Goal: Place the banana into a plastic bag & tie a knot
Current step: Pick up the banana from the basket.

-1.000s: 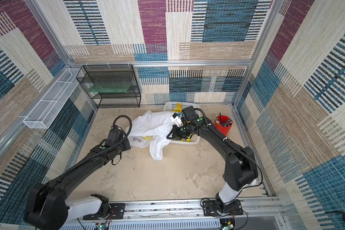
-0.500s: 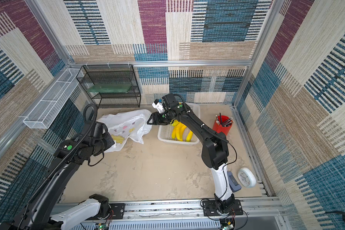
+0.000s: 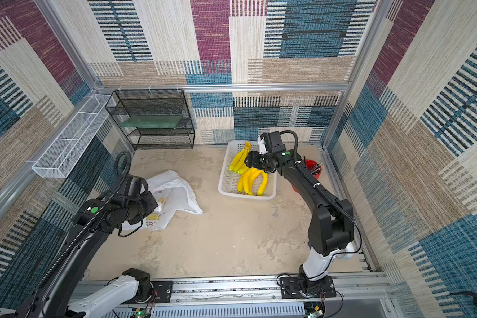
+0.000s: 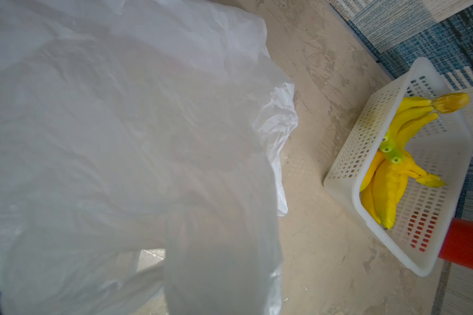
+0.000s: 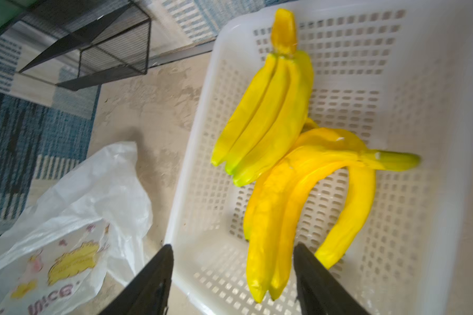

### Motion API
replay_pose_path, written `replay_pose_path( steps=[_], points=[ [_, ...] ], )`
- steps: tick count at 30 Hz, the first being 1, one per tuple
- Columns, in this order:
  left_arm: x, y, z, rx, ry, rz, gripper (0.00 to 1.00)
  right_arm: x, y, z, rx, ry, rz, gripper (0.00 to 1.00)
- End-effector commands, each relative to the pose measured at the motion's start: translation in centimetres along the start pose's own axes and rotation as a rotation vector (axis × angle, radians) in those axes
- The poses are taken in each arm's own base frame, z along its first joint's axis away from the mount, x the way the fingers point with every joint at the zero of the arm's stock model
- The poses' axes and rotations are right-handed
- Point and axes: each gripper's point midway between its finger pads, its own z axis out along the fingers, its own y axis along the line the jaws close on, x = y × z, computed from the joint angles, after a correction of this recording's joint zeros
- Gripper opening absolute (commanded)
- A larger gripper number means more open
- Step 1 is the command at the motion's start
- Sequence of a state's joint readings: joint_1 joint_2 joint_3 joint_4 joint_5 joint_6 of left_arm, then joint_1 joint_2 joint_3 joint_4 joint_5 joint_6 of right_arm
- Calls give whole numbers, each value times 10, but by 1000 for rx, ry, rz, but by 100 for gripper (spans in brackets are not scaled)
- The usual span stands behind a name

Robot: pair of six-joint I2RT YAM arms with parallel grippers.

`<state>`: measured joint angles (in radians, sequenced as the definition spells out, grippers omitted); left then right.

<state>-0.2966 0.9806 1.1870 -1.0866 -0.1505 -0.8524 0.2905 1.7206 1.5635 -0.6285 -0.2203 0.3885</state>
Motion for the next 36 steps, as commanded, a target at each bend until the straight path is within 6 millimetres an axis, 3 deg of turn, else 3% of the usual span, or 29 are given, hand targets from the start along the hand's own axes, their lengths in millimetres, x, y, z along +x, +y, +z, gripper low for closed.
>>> replay_pose_path(
  steps=[1, 4, 7, 9, 11, 14, 16, 22, 29, 34, 36],
  points=[
    [1, -6, -3, 49, 0, 49, 0, -34, -34, 4, 142, -128, 29, 71],
    [1, -15, -9, 106, -6, 72, 0, -38, -67, 3, 237, -143, 107, 70],
    [-2, -26, -13, 163, -17, 97, 0, -38, -82, 7, 320, -149, 212, 64],
    [-3, -37, -16, 219, -21, 114, 0, -35, -75, 15, 355, -135, 270, 63],
    [-6, -49, -20, 273, -28, 124, 0, -33, -54, 23, 377, -141, 293, 64],
    [-16, -59, -28, 312, -63, 127, 0, -31, -26, 26, 430, -208, 333, 73],
    [-24, -66, -34, 329, -84, 125, 0, -17, -38, 28, 515, -230, 479, 78],
    [-32, -80, -46, 382, -93, 119, 0, 9, -71, 49, 562, -143, 901, 79],
    [-19, -76, -39, 398, -57, 107, 0, 0, -76, 73, 619, -182, 1023, 80],
    [-13, -76, -37, 409, -37, 105, 0, 29, -102, 75, 769, -126, 1137, 80],
    [-11, -76, -37, 415, -29, 104, 0, 29, -110, 74, 792, -144, 1151, 79]
  ],
)
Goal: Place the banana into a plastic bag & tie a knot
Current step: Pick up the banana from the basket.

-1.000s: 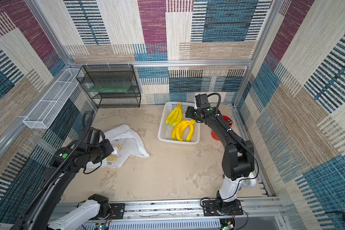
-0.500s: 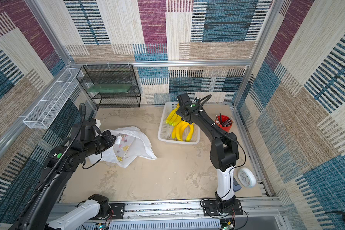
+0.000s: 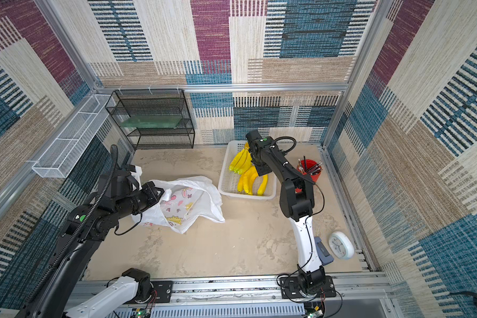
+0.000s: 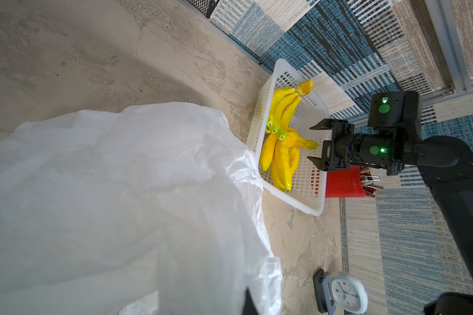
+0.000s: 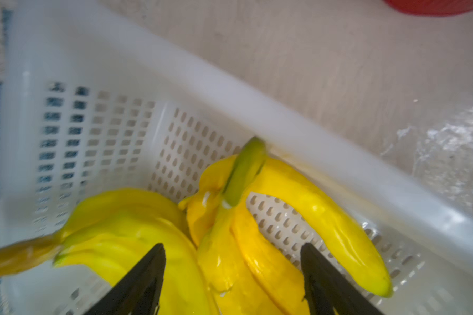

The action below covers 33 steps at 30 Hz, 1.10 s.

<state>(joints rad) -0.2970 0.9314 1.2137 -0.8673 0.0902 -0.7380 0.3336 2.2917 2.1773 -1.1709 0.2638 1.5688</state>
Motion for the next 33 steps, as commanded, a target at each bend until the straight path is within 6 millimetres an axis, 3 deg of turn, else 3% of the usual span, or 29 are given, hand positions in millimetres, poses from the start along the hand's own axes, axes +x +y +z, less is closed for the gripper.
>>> replay_pose_path(
  steps=[1, 6, 11, 14, 18, 21, 23, 28, 31, 33],
  points=[
    [2, -6, 0, 39, 10, -3, 0, -12, -18, 3, 75, -42, 85, 79],
    [9, -3, 1, 43, 22, -6, 0, -23, 0, 15, 33, -72, 98, 77],
    [11, -1, 0, 40, 24, -3, 0, -12, -6, 31, 82, -55, 99, 70],
    [11, -1, 0, 42, 24, -2, 0, -13, -4, 34, 73, -64, 108, 55],
    [12, 1, 0, 33, 25, -2, 0, -18, 6, 21, 28, -86, 108, 23],
    [14, 3, 2, 27, 32, -11, 0, -26, 23, -9, -62, -138, 77, 6],
    [15, 4, 2, 23, 40, -16, 0, -30, 36, -34, -138, -182, 29, 1],
    [19, 7, 4, -8, 73, -31, 0, -32, 63, -123, -351, -288, -146, 0],
    [19, 7, 2, -27, 93, -43, 0, -16, 68, -182, -499, -345, -326, 0],
    [19, 8, 2, -45, 111, -52, 0, 9, 64, -223, -646, -379, -493, 0]
  ],
)
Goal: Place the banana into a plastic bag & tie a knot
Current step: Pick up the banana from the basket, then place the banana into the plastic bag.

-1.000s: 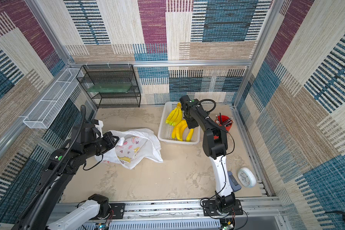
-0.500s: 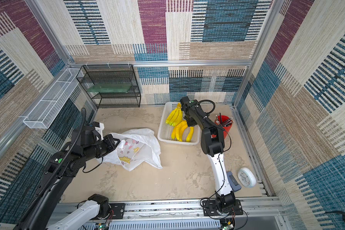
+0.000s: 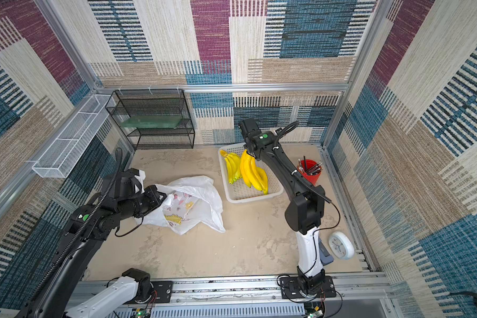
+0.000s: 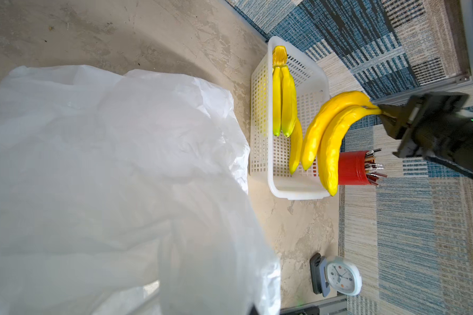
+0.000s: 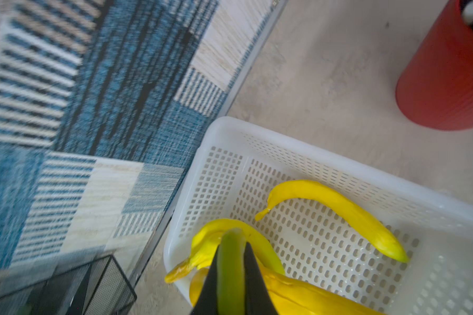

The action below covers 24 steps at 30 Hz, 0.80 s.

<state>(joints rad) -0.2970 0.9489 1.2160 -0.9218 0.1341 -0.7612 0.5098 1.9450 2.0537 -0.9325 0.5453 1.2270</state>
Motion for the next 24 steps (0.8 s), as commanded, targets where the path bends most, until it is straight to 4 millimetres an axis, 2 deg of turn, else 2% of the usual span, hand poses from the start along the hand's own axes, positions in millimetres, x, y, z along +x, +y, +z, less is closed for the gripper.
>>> replay_pose_path(
  steps=[1, 3, 5, 6, 8, 12, 15, 17, 19, 24],
  points=[
    [5, 4, -2, -36, 39, -29, 0, -6, 44, -58, -283, -107, -261, 0],
    [4, 3, -2, -45, 49, -40, 0, 24, 55, -103, -552, -56, -396, 0],
    [4, 6, -3, -73, 63, -50, 0, 57, 57, -148, -844, 26, -497, 0],
    [5, 7, -2, -86, 74, -49, 0, 77, 55, -176, -1023, 81, -568, 0],
    [5, 6, -1, -97, 93, -46, 0, 115, 39, -217, -1263, 188, -682, 0],
    [2, 4, 2, -116, 112, -45, 0, 181, 5, -288, -1538, 389, -874, 0],
    [0, 1, 2, -118, 122, -51, 0, 209, -8, -328, -1685, 409, -909, 0],
    [-2, -1, 3, -115, 128, -60, 0, 217, -7, -338, -1740, 388, -883, 0],
    [-2, -4, 2, -109, 140, -72, 0, 219, 1, -339, -1779, 371, -839, 0],
    [-4, -10, 2, -84, 164, -98, 0, 219, 23, -322, -1872, 392, -747, 0]
  ],
)
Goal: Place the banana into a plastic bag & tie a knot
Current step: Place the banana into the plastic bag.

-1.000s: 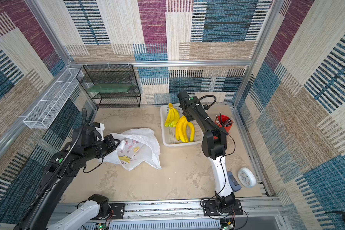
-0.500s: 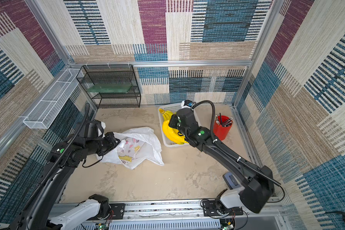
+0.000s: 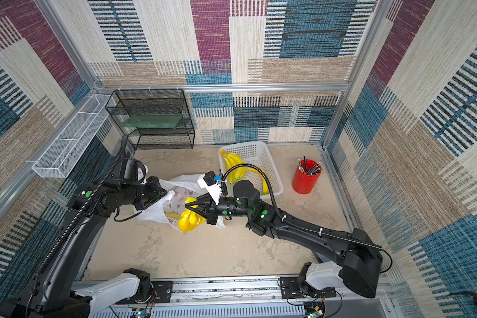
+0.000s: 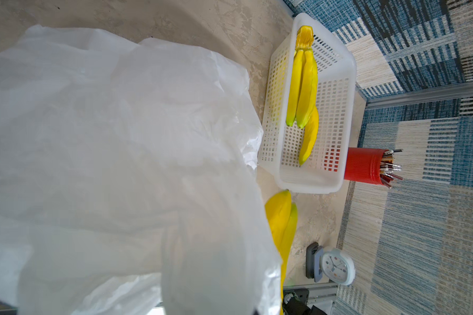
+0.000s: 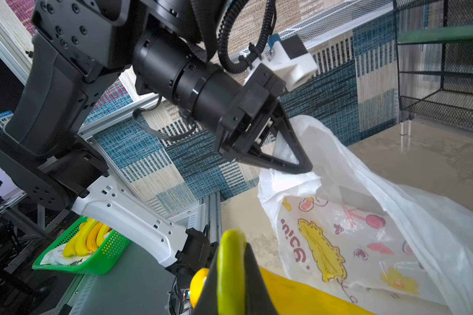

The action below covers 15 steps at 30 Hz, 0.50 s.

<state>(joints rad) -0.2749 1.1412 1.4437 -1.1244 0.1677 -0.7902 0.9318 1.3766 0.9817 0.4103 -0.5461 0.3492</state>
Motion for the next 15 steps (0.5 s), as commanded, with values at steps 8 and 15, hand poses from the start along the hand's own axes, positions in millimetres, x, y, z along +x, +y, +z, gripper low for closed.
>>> replay_pose_path(
  steps=[8, 15],
  points=[
    [-2, -7, 2, 54, 77, -66, 0, -17, 20, 13, -251, -63, 11, 0],
    [-2, -11, 4, 88, 104, -68, 0, -1, 26, 6, -285, -23, 37, 0]
  ],
)
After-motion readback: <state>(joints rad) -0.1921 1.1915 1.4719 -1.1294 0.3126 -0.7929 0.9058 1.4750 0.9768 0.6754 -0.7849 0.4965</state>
